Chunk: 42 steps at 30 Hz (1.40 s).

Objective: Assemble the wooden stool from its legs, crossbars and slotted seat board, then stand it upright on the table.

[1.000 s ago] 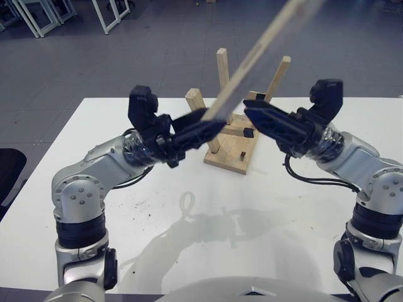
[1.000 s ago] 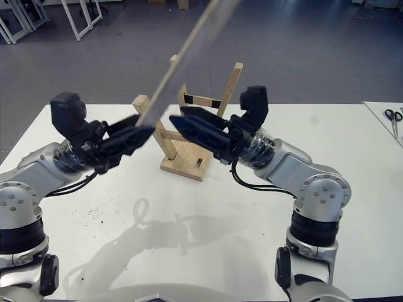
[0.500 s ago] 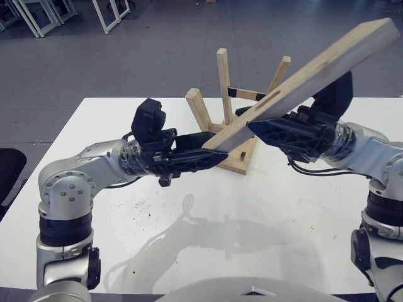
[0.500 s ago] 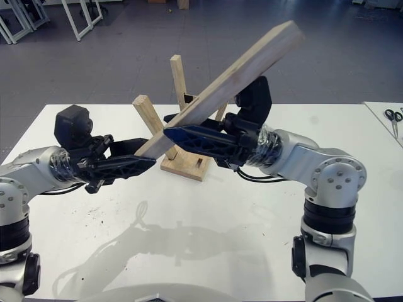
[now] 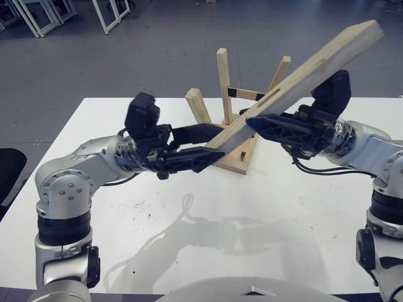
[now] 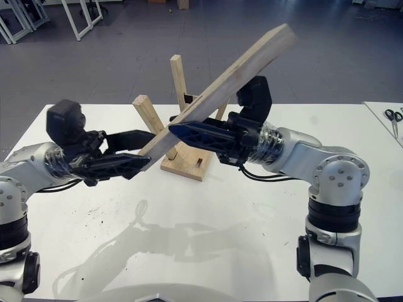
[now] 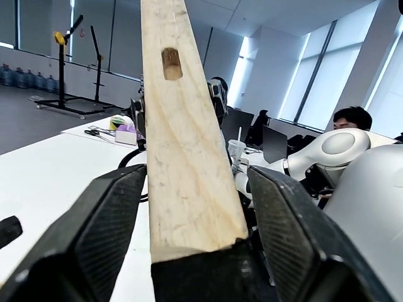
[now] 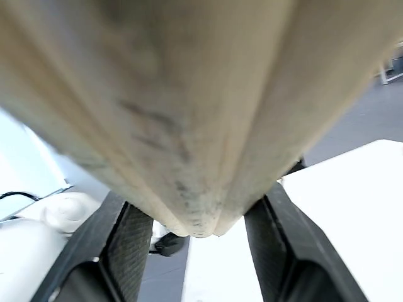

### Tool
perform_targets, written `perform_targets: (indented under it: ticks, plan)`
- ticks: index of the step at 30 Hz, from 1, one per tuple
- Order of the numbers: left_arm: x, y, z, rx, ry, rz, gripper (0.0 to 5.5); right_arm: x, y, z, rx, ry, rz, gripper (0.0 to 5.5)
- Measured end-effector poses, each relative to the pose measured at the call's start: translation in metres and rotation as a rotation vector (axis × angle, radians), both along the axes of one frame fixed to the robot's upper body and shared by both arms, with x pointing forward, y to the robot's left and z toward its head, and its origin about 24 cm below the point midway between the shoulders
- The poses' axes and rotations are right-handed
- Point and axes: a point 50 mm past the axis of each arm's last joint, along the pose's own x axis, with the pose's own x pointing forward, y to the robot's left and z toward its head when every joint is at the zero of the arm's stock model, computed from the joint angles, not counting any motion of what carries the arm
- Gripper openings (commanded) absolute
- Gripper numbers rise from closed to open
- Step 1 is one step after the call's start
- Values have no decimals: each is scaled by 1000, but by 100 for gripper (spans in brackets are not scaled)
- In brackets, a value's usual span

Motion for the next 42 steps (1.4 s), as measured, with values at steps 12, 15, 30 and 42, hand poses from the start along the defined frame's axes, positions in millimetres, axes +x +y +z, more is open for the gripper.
perform_targets:
  ticks: [12,15,30,42]
  plan:
    - [28,64,-21,122,-34,421,298,20,-59,-51,-479,-183,-330,203]
    - [26,56,-36,134,-5,423,298,35,-55,-82,-566,-239,-350,203]
    - [22,37,-53,145,34,374,298,76,-51,-121,-603,-293,-417,203]
    - [21,35,-55,143,38,368,298,84,-39,-121,-583,-310,-389,203]
